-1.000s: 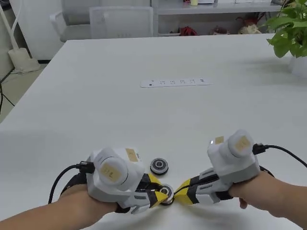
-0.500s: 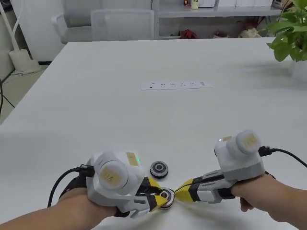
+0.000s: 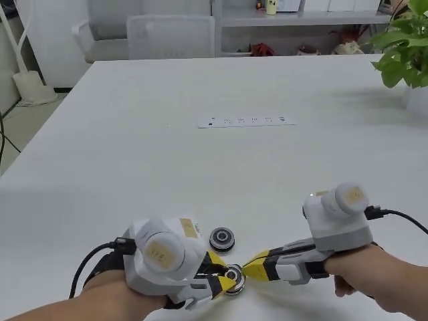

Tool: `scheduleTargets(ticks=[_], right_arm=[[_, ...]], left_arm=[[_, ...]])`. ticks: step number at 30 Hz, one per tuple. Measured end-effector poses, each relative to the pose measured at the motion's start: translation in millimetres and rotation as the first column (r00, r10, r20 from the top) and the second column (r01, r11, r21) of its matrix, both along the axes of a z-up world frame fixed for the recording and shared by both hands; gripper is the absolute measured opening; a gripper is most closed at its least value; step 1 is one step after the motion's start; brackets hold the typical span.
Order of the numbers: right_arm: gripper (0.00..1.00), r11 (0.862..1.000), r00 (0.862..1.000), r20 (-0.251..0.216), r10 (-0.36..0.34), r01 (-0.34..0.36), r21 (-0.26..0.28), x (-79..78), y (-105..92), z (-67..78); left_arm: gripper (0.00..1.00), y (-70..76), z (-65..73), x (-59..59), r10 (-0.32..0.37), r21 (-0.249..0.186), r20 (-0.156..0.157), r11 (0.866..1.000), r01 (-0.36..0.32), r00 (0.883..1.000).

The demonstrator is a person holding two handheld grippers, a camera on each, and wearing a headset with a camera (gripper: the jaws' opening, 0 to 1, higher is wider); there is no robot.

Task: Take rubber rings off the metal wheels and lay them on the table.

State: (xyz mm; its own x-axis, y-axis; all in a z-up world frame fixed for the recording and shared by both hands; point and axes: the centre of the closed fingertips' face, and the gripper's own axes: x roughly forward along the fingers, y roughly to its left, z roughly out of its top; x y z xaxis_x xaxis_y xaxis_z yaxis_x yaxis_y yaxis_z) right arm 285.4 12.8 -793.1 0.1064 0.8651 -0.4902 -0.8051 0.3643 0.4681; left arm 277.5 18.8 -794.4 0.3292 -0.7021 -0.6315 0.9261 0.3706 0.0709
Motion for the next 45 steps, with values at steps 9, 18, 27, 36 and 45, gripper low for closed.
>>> scheduleTargets(ticks=[9, 18, 27, 36, 45], right_arm=[[0.0, 0.995, 0.996, 0.005, 0.091, -0.091, 0.034, -18.0, 16.9, 8.6], [0.0, 0.999, 0.998, 0.037, 0.048, -0.048, -0.002, -3.3, 4.3, 2.6], [0.0, 0.999, 0.999, 0.03, 0.038, -0.037, -0.009, -2.2, 1.9, 0.8], [0.0, 0.999, 0.999, 0.038, 0.035, -0.034, -0.006, -0.7, 1.8, 3.4], [0.0, 1.0, 0.999, 0.046, 0.024, -0.024, 0.006, 1.6, 1.0, 8.4]], left_arm=[[0.12, -1.6, 0.1, -0.1, -0.002, -0.002, 0.001, 1.0, 0.002, 1.0], [0.13, -1.8, -0.4, -0.1, -0.007, -0.015, -0.002, 1.0, 0.007, 1.0], [0.14, -3.0, 0.4, -0.8, -0.041, -0.016, 0.006, 0.999, 0.041, 0.999], [0.23, -4.6, 12.8, -6.5, -0.097, -0.026, 0.014, 0.995, 0.097, 0.995], [0.32, 3.9, 26.5, -14.7, -0.122, -0.017, 0.049, 0.992, 0.123, 0.991]])
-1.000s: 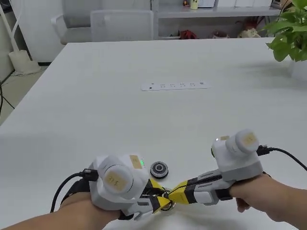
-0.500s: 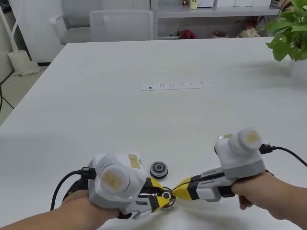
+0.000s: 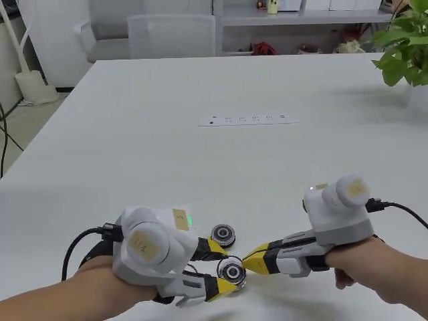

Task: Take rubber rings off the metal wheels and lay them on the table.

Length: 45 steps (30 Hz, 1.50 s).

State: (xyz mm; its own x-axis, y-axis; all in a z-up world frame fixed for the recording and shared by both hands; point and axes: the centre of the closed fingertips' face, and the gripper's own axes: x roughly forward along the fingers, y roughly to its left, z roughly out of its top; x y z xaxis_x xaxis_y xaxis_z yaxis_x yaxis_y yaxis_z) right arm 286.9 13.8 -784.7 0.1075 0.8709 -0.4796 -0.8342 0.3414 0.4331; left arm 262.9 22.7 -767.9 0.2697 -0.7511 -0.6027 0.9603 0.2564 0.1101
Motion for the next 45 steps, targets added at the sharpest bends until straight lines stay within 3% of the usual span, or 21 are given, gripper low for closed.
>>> scheduleTargets(ticks=[10, 24, 33, 45], right_arm=[[0.0, 1.0, 1.0, 0.012, 0.013, -0.013, 0.012, -2.6, 3.7, 8.4], [0.0, 0.999, 0.999, 0.024, 0.033, -0.034, 0.038, -3.8, 13.0, 22.5], [0.0, 0.998, 0.999, 0.031, 0.025, -0.027, 0.05, 1.4, 20.7, 30.1], [0.0, 0.998, 0.999, 0.033, 0.039, -0.04, 0.038, 1.7, 42.1, 23.3]], left_arm=[[0.4, 15.4, 18.8, -1.1, 0.036, -0.04, 0.005, 0.999, -0.035, 0.999], [0.48, 51.8, 29.8, 4.9, 0.108, -0.065, 0.011, 0.992, -0.107, 0.994], [0.51, 74.0, 30.4, 5.6, 0.155, -0.067, 0.012, 0.986, -0.154, 0.988], [0.52, 96.4, 28.0, 4.5, 0.211, -0.071, 0.005, 0.975, -0.211, 0.977]])
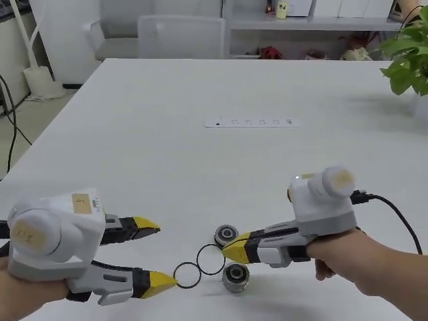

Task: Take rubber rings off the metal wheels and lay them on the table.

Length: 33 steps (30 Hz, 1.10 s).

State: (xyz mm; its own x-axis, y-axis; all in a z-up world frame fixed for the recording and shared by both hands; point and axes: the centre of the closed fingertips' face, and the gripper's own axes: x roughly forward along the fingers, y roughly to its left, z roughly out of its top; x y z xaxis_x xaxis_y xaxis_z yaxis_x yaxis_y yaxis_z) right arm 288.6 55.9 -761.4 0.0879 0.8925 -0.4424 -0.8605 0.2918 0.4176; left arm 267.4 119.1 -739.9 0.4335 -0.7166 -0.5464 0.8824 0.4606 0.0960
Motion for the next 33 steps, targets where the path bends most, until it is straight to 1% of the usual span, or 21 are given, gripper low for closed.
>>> scheduleTargets(ticks=[14, 23, 28, 33], right_arm=[[0.0, 0.999, 1.0, -0.016, -0.017, 0.017, -0.032, 1.6, 15.3, -14.5], [0.0, 0.999, 0.999, -0.037, -0.023, 0.021, -0.045, -2.9, 30.6, -22.2], [0.0, 0.998, 0.998, -0.045, -0.032, 0.03, -0.055, -3.5, 34.3, -25.8], [0.0, 0.996, 0.997, -0.052, -0.049, 0.045, -0.074, -1.9, 32.6, -31.7]], left_arm=[[0.52, 10.9, -2.5, -4.1, 0.029, 0.008, -0.007, 1.0, -0.029, 1.0], [0.52, 14.0, -2.2, -7.0, 0.04, 0.011, -0.008, 0.999, -0.04, 0.999], [0.52, 15.8, -2.1, -7.9, 0.045, 0.011, -0.01, 0.999, -0.045, 0.999], [0.52, 17.0, -2.3, -8.0, 0.049, 0.011, -0.012, 0.999, -0.048, 0.999]])
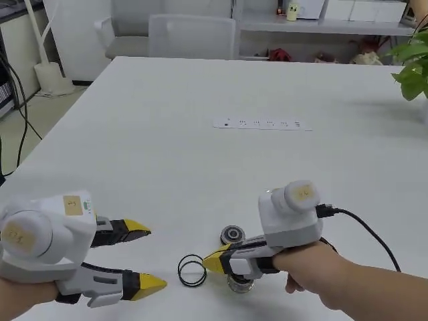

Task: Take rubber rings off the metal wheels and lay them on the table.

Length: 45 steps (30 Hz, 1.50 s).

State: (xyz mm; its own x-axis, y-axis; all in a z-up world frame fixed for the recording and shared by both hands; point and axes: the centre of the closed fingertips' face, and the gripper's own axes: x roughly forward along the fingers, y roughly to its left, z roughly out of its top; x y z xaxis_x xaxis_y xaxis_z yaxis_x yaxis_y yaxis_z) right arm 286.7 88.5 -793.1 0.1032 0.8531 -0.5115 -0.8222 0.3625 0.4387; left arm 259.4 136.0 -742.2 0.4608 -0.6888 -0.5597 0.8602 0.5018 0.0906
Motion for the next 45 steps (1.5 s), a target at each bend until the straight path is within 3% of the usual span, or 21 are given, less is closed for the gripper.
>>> scheduleTargets(ticks=[17, 28, 35, 45], right_arm=[[0.0, 1.0, 1.0, 0.001, -0.004, 0.004, -0.03, -0.4, -0.6, -7.4], [0.06, 0.999, 1.0, 0.013, 0.014, -0.014, -0.031, -3.8, -3.6, -5.8], [0.09, 0.999, 0.999, 0.028, 0.021, -0.02, -0.026, -5.3, -9.8, 2.0], [0.11, 1.0, 0.998, 0.058, -0.011, 0.011, 0.0, 6.8, -29.1, 23.3]], left_arm=[[0.51, -2.4, -1.2, -1.0, -0.007, 0.012, -0.01, 1.0, 0.007, 1.0], [0.51, 0.5, -10.1, 4.6, -0.017, 0.017, -0.021, 1.0, 0.017, 1.0], [0.51, 0.2, -10.4, 4.3, -0.02, 0.021, -0.024, 1.0, 0.02, 1.0], [0.51, -6.6, -5.8, 12.3, -0.026, 0.01, -0.014, 1.0, 0.026, 1.0]])
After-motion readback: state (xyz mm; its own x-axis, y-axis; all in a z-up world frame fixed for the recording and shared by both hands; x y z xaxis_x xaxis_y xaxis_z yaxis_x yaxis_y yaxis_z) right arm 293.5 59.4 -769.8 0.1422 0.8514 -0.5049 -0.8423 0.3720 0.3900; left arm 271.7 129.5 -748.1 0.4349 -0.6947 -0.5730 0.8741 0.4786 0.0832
